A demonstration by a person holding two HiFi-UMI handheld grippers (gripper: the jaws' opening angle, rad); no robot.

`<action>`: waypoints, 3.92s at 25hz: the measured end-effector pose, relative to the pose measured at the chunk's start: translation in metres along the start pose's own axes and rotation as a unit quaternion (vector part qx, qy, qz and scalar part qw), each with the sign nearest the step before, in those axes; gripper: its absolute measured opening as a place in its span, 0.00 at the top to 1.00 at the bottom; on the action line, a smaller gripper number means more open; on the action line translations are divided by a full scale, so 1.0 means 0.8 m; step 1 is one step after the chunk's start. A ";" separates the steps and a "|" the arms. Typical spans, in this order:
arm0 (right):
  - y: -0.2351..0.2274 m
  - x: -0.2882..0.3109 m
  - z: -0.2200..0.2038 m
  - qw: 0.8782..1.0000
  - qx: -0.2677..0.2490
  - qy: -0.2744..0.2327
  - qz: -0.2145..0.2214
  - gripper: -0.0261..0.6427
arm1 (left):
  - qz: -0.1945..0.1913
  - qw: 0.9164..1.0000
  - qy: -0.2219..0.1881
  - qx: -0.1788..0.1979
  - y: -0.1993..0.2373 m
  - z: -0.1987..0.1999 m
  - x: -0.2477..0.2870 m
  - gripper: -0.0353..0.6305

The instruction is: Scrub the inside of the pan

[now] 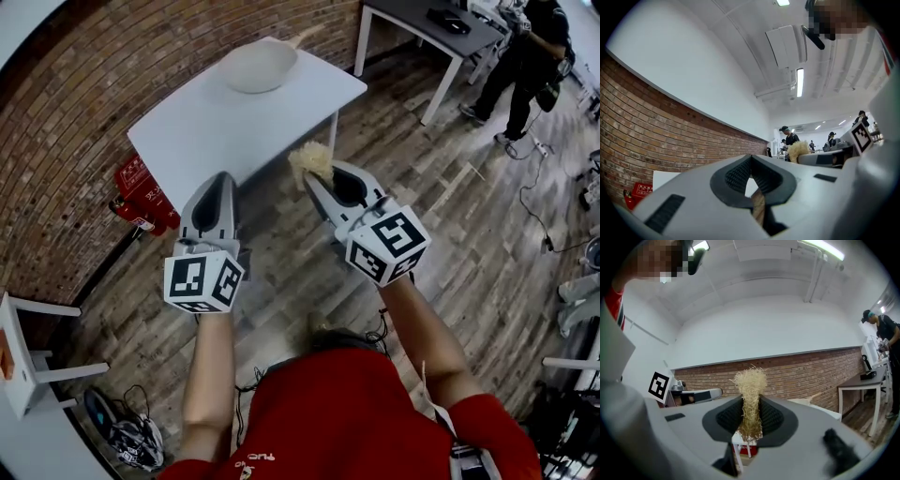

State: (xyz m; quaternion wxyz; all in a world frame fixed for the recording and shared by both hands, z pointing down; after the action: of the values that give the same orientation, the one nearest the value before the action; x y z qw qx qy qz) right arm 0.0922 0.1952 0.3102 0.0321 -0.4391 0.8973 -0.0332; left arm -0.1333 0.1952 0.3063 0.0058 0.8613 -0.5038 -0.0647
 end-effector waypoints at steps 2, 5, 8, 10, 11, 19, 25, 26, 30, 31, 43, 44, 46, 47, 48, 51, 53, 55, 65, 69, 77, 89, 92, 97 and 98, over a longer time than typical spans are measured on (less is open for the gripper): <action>-0.027 0.018 0.003 1.000 -0.002 0.000 0.007 0.83 | 0.009 1.000 0.000 0.001 0.010 -0.002 0.030 0.93; -0.063 0.037 0.006 1.000 -0.001 0.002 0.011 0.83 | 0.018 1.000 0.003 0.007 0.018 -0.004 0.066 0.93; -0.093 0.051 0.005 1.000 0.004 0.006 0.011 0.83 | 0.022 1.000 0.003 0.015 0.023 -0.003 0.094 0.93; -0.108 0.062 0.005 1.000 0.006 0.008 0.010 0.83 | 0.027 1.000 0.002 0.017 0.029 -0.003 0.110 0.93; -0.114 0.069 0.006 1.000 0.007 0.009 0.010 0.83 | 0.029 0.999 0.001 0.017 0.033 -0.003 0.117 0.93; -0.154 0.140 0.008 1.000 -0.002 0.008 0.012 0.83 | 0.030 0.999 0.000 0.028 0.077 -0.016 0.186 0.93; -0.199 0.212 0.009 1.000 -0.009 0.013 0.011 0.83 | 0.025 0.999 0.000 0.028 0.122 -0.029 0.261 0.93; -0.207 0.226 0.010 1.000 -0.010 0.015 0.012 0.83 | 0.025 0.999 0.002 0.028 0.132 -0.031 0.274 0.93; -0.241 0.285 0.015 1.000 -0.015 0.020 0.010 0.83 | 0.025 0.999 0.003 0.029 0.168 -0.035 0.329 0.93; -0.250 0.300 0.017 1.000 -0.016 0.019 0.011 0.83 | 0.025 0.999 0.002 0.031 0.177 -0.035 0.342 0.93; -0.335 0.467 0.023 0.999 -0.015 0.042 0.004 0.83 | 0.021 0.999 0.017 0.033 0.285 -0.060 0.482 0.93; -0.342 0.476 0.022 0.999 -0.016 0.047 0.003 0.83 | 0.022 0.999 0.020 0.032 0.289 -0.063 0.490 0.93; -0.355 0.494 0.022 0.998 -0.019 0.057 0.003 0.83 | 0.023 0.999 0.024 0.034 0.296 -0.068 0.506 0.93; -0.361 0.504 0.022 0.998 -0.021 0.062 0.004 0.83 | 0.023 0.999 0.028 0.035 0.300 -0.070 0.514 0.93; -0.367 0.514 0.022 0.997 -0.022 0.067 0.005 0.83 | 0.024 0.999 0.032 0.036 0.304 -0.073 0.523 0.93; -0.386 0.541 0.016 0.996 -0.025 0.086 0.013 0.83 | 0.029 0.998 0.045 0.035 0.314 -0.083 0.548 0.93; -0.399 0.559 0.010 0.994 -0.026 0.100 0.021 0.83 | 0.039 0.997 0.047 0.038 0.317 -0.088 0.561 0.93; -0.410 0.578 0.003 0.993 -0.027 0.114 0.033 0.83 | 0.055 0.997 0.047 0.038 0.324 -0.093 0.571 0.93; -0.438 0.666 -0.035 0.973 -0.035 0.205 0.096 0.83 | 0.124 0.989 0.060 0.045 0.353 -0.116 0.602 0.93; -0.434 0.701 -0.049 0.960 -0.049 0.254 0.108 0.83 | 0.121 0.989 0.063 0.048 0.370 -0.125 0.611 0.93; -0.431 0.759 -0.092 0.933 -0.059 0.334 0.123 0.83 | 0.121 0.989 0.071 0.050 0.401 -0.148 0.626 0.93; -0.414 0.816 -0.186 0.893 -0.082 0.418 0.146 0.83 | 0.140 0.985 0.092 0.039 0.427 -0.168 0.618 0.93; -0.412 0.822 -0.197 0.886 -0.092 0.432 0.143 0.83 | 0.144 0.984 0.095 0.039 0.429 -0.169 0.615 0.93; -0.408 0.828 -0.217 0.871 -0.097 0.460 0.145 0.83 | 0.152 0.983 0.099 0.032 0.430 -0.173 0.611 0.93; -0.405 0.828 -0.221 0.868 -0.092 0.463 0.151 0.83 | 0.153 0.983 0.100 0.030 0.430 -0.173 0.610 0.93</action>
State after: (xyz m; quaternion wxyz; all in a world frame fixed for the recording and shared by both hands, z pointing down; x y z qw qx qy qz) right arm -0.0740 -0.5209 0.4954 -0.4233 -0.2339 0.8633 -0.1444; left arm -0.1791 -0.4059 0.4182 0.0398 0.7759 -0.6285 0.0386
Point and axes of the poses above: the fingertips, and each gripper's own axes: x forward along the fingers, y to its left, z out of its top, the point moved 9 cm from there along -x, backward along the fingers, and after that the axes turned 1 degree about -z, right-handed, at the moved point
